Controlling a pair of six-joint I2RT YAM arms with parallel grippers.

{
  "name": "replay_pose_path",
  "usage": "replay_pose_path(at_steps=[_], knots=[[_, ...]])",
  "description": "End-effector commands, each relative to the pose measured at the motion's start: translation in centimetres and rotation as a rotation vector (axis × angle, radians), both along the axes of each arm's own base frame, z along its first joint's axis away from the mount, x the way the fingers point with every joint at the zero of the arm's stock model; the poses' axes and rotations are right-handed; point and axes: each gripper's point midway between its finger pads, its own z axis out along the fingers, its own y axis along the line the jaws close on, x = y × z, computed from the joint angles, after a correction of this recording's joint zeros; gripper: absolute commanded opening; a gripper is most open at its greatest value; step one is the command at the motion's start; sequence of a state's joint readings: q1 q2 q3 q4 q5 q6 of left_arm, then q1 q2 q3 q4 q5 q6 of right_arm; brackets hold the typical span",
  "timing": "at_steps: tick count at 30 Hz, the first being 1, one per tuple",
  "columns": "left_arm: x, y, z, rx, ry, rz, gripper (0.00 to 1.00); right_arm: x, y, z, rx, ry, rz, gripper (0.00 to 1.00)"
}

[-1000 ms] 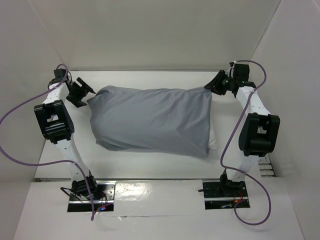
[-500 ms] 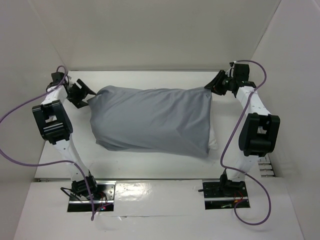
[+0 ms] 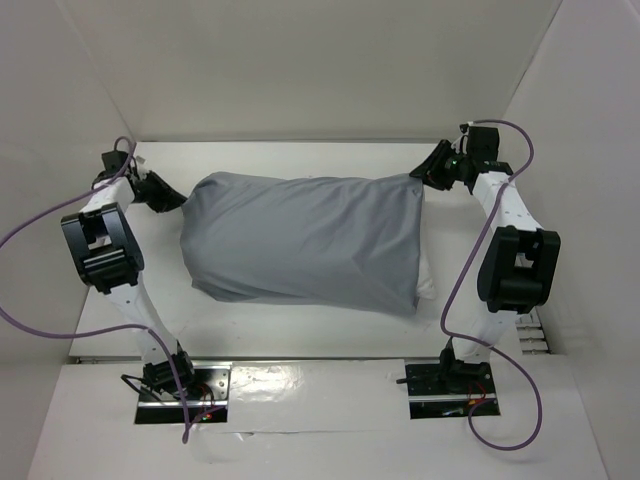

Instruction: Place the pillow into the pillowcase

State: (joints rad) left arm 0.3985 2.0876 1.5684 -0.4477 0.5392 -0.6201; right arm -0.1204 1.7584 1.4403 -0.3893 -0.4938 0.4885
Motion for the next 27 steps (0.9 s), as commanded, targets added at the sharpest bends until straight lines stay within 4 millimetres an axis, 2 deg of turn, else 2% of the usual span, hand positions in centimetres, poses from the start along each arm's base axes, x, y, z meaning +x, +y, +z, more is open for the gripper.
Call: replay_pose_path(at_steps=[1,3,4,7,8,11,14,16,17,24,27], knots=[[0.8,1.2,4.6,0.029,-0.126,0.015,0.19,0.4,0.2,2.3,-0.012,-0.051,0.018,0.39],[0.7,1.9,5.2,0.036,-0.132,0.040,0.00,0.4,0.2,2.3,-0.012,-0.051,0.018,0.39],[0.5,1.8,6.3,0.035,-0.142,0.047,0.00,0.4,0.2,2.3,-0.019,-0.054,0.023,0.39],[0.2,3.1,7.8,0.071,-0.169,0.083,0.00,0.5,0.2,2.8,-0.020,-0.062,0.023,0.39],[0.3,3.4,9.2,0.093,-0.197,0.090,0.00,0.4,0.2,2.7,-0.025,-0.056,0.028,0.39],[0.2,3.5,11.5,0.119,-0.230,0.099,0.00,0.3,0.2,3.4,-0.027,-0.067,0.028,0.49],[0.0,4.1,12.3,0.137,-0.237,0.107,0.00,0.4,0.0,3.3,-0.039,-0.070,0.026,0.58],[-0.2,4.0,12.6,0.137,-0.237,0.107,0.00,0.4,0.0,3.3,-0.039,-0.070,0.026,0.61],[-0.1,3.9,13.1,0.133,-0.250,0.101,0.00,0.5,0.0,3.5,-0.034,-0.075,0.021,0.61],[0.0,3.6,13.1,0.114,-0.249,0.087,0.00,0.2,0.3,3.1,-0.019,-0.051,0.036,0.62],[0.1,3.6,13.7,0.119,-0.259,0.087,0.00,-0.1,-0.3,2.3,-0.056,-0.021,0.015,0.64]])
